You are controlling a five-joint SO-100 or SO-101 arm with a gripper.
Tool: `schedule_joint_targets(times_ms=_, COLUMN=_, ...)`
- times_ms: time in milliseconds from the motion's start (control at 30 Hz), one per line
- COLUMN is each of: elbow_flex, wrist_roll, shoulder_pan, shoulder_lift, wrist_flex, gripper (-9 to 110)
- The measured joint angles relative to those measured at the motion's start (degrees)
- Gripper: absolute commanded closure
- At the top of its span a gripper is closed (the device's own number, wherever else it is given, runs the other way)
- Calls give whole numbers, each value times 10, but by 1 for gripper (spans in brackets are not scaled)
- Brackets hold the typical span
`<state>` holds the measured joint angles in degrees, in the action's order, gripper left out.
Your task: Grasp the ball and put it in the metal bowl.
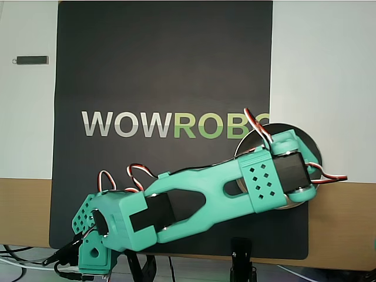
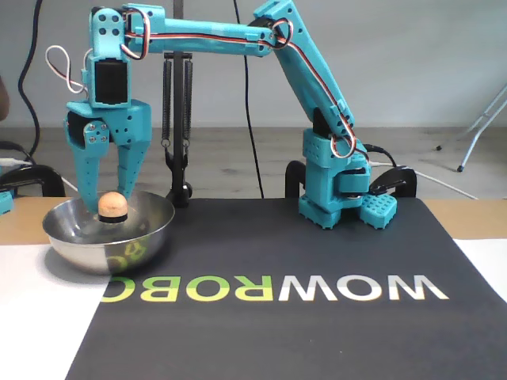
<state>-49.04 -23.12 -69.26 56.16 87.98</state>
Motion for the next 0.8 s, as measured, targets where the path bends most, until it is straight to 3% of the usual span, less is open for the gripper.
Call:
schedule_joint_targets(times_ms=133, elbow_flex=0, wrist_roll=0, shoulder_pan=0, shoulder_lift=0, wrist_flex=0, gripper=72)
schedule_joint_targets(times_ms=300, elbow_flex=0, wrist_roll=0, shoulder_pan=0, shoulder_lift=0, wrist_flex=0, gripper=54)
schedule_joint_targets(times_ms=800, elbow_flex=0, wrist_roll=0, shoulder_pan=0, shoulder_lift=0, wrist_flex=0, gripper=54)
